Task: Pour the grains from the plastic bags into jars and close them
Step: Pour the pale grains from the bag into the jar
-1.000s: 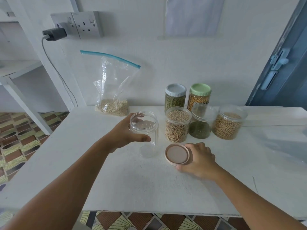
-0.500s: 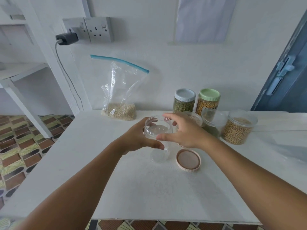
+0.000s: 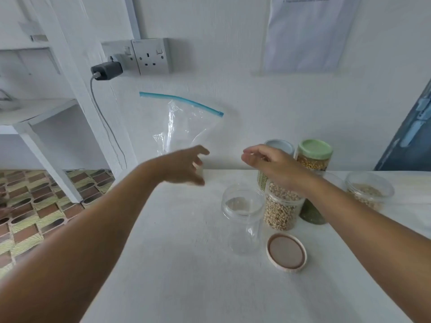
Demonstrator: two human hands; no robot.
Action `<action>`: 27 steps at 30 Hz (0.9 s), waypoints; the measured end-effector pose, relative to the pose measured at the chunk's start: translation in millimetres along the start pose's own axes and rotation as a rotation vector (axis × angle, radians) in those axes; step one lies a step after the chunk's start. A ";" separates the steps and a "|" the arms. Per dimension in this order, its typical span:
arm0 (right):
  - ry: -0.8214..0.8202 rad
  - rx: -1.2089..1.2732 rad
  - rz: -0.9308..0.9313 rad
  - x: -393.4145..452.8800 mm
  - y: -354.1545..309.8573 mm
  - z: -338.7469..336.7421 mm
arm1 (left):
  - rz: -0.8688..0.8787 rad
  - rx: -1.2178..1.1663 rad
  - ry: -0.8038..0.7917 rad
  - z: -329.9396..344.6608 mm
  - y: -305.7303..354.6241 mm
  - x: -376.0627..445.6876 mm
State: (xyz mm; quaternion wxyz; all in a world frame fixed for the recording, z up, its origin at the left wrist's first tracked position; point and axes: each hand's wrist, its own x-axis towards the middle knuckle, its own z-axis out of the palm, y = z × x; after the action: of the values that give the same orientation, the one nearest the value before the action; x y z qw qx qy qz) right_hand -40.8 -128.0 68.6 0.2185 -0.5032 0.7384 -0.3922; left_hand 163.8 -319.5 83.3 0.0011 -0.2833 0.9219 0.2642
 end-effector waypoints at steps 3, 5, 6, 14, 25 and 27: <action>0.083 -0.028 -0.048 51.6 -3.4 -0.7 | 0.043 0.079 0.278 -31.7 2.3 36.4; 0.123 0.033 -0.047 86.1 -5.3 0.5 | 0.067 0.153 0.451 -43.7 7.4 63.4; 0.129 0.085 -0.032 102.7 -5.9 1.4 | 0.076 0.213 0.511 -47.6 10.5 76.4; 0.079 0.243 0.112 194.5 3.6 19.2 | -0.128 0.719 0.534 -54.1 12.1 140.9; 0.216 0.370 -0.034 199.0 4.0 34.7 | -0.086 0.481 0.661 -64.0 0.2 128.0; 0.223 0.389 -0.073 190.8 2.5 40.2 | -0.068 0.407 0.667 -66.9 -2.7 118.6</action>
State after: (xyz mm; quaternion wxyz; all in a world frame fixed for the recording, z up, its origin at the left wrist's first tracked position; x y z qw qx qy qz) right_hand -89.3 -316.5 56.4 0.2142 -0.4316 0.6496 -0.5881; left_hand 75.5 -415.9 121.6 -0.2338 -0.3780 0.8953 -0.0310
